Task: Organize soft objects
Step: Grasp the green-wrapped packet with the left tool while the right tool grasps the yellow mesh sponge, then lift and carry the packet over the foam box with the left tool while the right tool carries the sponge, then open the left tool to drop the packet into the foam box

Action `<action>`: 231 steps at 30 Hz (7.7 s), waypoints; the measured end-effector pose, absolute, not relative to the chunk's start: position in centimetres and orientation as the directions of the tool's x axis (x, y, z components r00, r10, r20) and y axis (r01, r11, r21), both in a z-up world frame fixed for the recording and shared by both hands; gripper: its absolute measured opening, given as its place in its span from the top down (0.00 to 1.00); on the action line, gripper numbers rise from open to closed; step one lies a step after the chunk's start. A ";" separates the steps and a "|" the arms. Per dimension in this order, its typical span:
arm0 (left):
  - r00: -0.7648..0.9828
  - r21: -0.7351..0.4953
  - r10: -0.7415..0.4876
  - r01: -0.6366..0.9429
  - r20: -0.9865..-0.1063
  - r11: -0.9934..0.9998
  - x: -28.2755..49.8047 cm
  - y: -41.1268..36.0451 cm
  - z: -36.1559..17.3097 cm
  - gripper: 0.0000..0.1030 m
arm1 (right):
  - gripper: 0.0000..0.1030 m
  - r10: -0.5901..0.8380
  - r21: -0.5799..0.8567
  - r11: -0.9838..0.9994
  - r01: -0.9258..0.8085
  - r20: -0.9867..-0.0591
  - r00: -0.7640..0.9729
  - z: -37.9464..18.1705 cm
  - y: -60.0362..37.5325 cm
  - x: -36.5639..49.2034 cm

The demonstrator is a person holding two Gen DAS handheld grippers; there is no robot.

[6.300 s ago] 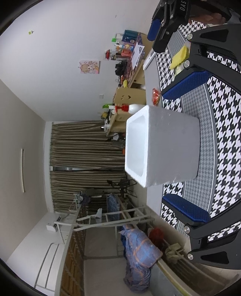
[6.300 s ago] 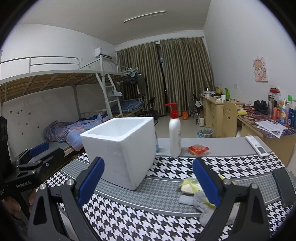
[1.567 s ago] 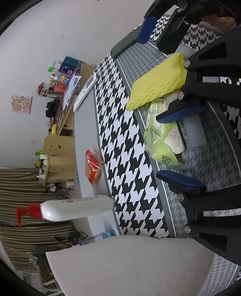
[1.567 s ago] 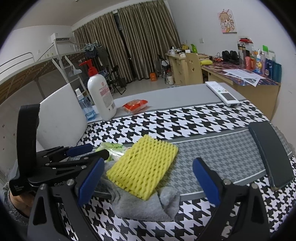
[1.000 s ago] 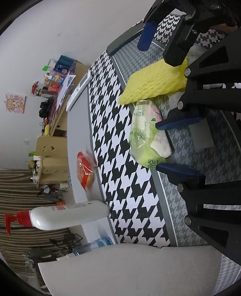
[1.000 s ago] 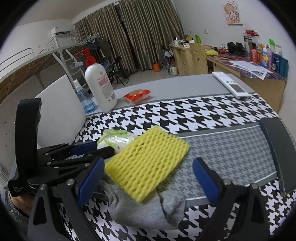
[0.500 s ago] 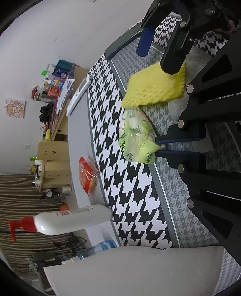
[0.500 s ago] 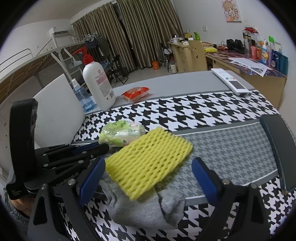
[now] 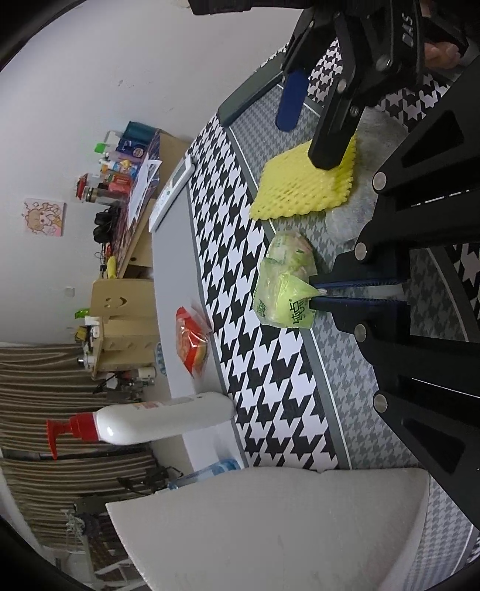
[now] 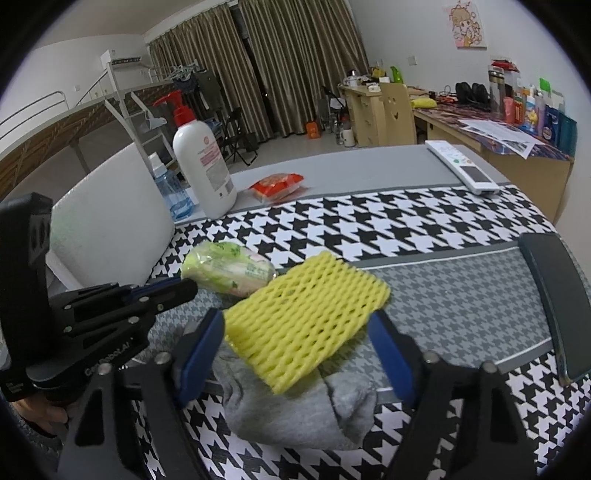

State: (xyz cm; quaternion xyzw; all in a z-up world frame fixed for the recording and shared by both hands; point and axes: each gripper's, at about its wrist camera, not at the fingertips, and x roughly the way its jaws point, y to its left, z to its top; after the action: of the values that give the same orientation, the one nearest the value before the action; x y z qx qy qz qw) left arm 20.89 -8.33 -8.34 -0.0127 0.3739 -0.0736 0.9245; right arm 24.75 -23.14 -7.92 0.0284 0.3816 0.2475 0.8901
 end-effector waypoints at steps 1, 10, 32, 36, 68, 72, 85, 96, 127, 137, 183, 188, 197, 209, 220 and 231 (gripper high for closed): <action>0.713 -0.074 -0.142 0.126 -0.686 0.989 20.7 -8.3 -8.2 0.95 | 0.22 0.461 0.239 0.876 -0.419 -0.669 0.583 -8.0 -23.0 24.8; 0.736 -0.057 -0.122 0.112 -0.666 0.992 19.7 -7.8 -7.6 0.95 | 0.46 0.446 0.259 0.883 -0.392 -0.724 0.526 -9.6 -22.8 26.0; 0.780 -0.063 -0.124 0.107 -0.614 0.992 17.4 -7.0 -5.6 0.95 | 0.89 0.438 0.236 0.891 -0.388 -0.674 0.595 -7.1 -23.5 24.7; 0.793 -0.064 -0.123 0.106 -0.597 0.992 16.7 -6.7 -5.0 0.95 | 0.89 0.437 0.233 0.893 -0.385 -0.657 0.615 -6.1 -23.7 24.0; 0.859 -0.048 -0.100 0.088 -0.502 0.995 12.6 -5.1 -1.1 0.95 | 0.89 0.484 0.197 0.865 -0.461 -0.569 0.665 -2.5 -21.8 20.4; 0.868 -0.043 -0.091 0.081 -0.489 0.996 12.2 -4.9 -0.6 0.95 | 0.89 0.492 0.192 0.860 -0.473 -0.558 0.668 -2.0 -21.4 20.3; 0.889 -0.028 -0.057 0.049 -0.454 0.998 11.7 -4.0 0.8 0.95 | 0.89 0.519 0.179 0.842 -0.508 -0.525 0.675 -0.7 -20.2 20.0; 0.908 -0.004 -0.022 0.022 -0.418 1.000 11.2 -3.4 2.0 0.95 | 0.89 0.533 0.159 0.832 -0.532 -0.497 0.685 0.3 -19.5 20.0; 0.942 0.006 0.050 -0.051 -0.331 0.999 10.7 -0.2 5.2 0.95 | 0.89 0.600 0.131 0.781 -0.610 -0.426 0.677 3.0 -15.7 18.8; 0.943 0.000 0.082 -0.087 -0.323 0.996 10.8 0.8 5.6 0.95 | 0.89 0.622 0.142 0.764 -0.629 -0.420 0.661 3.5 -14.3 18.8; 0.884 -0.016 0.203 -0.231 -0.422 0.973 14.2 7.7 4.2 0.95 | 0.89 0.669 0.127 0.709 -0.694 -0.430 0.606 4.2 -8.3 18.9; 0.877 -0.002 0.202 -0.226 -0.437 0.974 15.1 8.0 3.9 0.95 | 0.89 0.660 0.126 0.716 -0.686 -0.440 0.609 4.0 -8.2 19.1; 0.865 -0.014 0.172 -0.202 -0.471 0.979 16.4 8.3 3.5 0.95 | 0.89 0.647 0.123 0.730 -0.672 -0.440 0.622 4.3 -8.1 19.2; 0.870 -0.021 0.209 -0.244 -0.446 0.970 15.5 9.0 3.4 0.10 | 0.89 0.626 0.113 0.748 -0.654 -0.447 0.639 4.5 -7.9 19.4; 0.884 -0.034 0.237 -0.273 -0.404 0.961 13.4 10.2 4.2 0.02 | 0.89 0.633 0.089 0.735 -0.672 -0.444 0.634 4.9 -6.4 19.4; 0.883 -0.046 0.281 -0.321 -0.376 0.946 11.2 11.9 4.7 0.01 | 0.89 0.649 0.080 0.715 -0.695 -0.446 0.616 5.1 -4.8 19.7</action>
State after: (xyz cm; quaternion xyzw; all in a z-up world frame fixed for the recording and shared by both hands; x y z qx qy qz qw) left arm 11.19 11.91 4.73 -0.0535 0.1857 0.1555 0.9687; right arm 19.66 -4.85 5.10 -0.0500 0.2275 0.3742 0.8976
